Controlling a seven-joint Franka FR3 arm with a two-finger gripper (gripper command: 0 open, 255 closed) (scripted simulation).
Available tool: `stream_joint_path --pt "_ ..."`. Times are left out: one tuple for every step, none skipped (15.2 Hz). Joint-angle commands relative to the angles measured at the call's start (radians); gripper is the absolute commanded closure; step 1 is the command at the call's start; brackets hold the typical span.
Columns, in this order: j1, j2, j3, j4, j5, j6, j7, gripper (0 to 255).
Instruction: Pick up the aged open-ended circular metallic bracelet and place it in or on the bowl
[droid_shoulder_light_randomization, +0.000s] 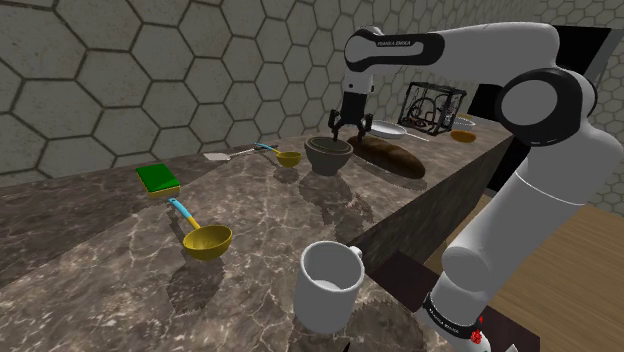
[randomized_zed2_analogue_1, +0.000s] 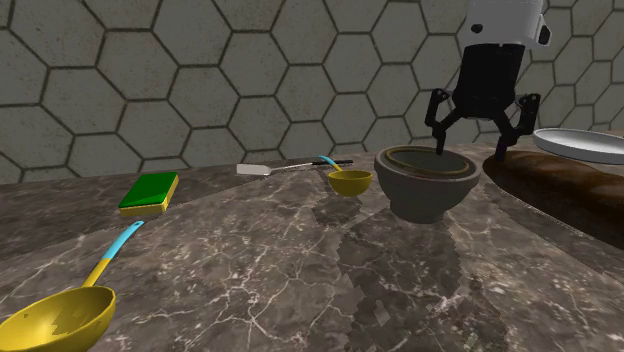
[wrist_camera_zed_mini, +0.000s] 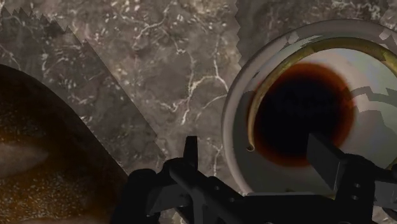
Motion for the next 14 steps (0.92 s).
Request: stream_joint_path --pt "0.0 0.0 0.0 -0.001 0.0 0.0 0.0 0" --pt "0.0 0.003 0.0 0.003 0.0 0.0 0.0 0" --pt "-0.001 0.012 -0.001 0.046 0.0 -0.035 0.001 0" --pt "-0.002 0.022 -0.002 0.091 -0.001 -0.07 0.001 0" --pt "-0.002 0.033 -0.003 0.138 -0.001 -0.105 0.002 0" --pt "-0.003 0.044 -0.004 0.176 -0.001 -0.133 0.002 0" --pt "-0.003 0.044 -0.004 0.176 -0.001 -0.133 0.002 0" --pt "-0.003 0.043 -0.004 0.176 -0.001 -0.133 0.002 0" --pt "-0.003 0.044 -0.004 0.176 -0.001 -0.133 0.002 0" --pt "-0.003 0.044 -0.004 0.176 -0.001 -0.133 0.002 0" --pt "-0.003 0.044 -0.004 0.176 -0.001 -0.133 0.002 0" --pt "-0.003 0.044 -0.004 0.176 -0.001 -0.133 0.002 0" --pt "-0.003 0.044 -0.004 0.176 -0.001 -0.133 0.002 0" --pt "-0.003 0.044 -0.004 0.176 -0.001 -0.133 0.002 0"
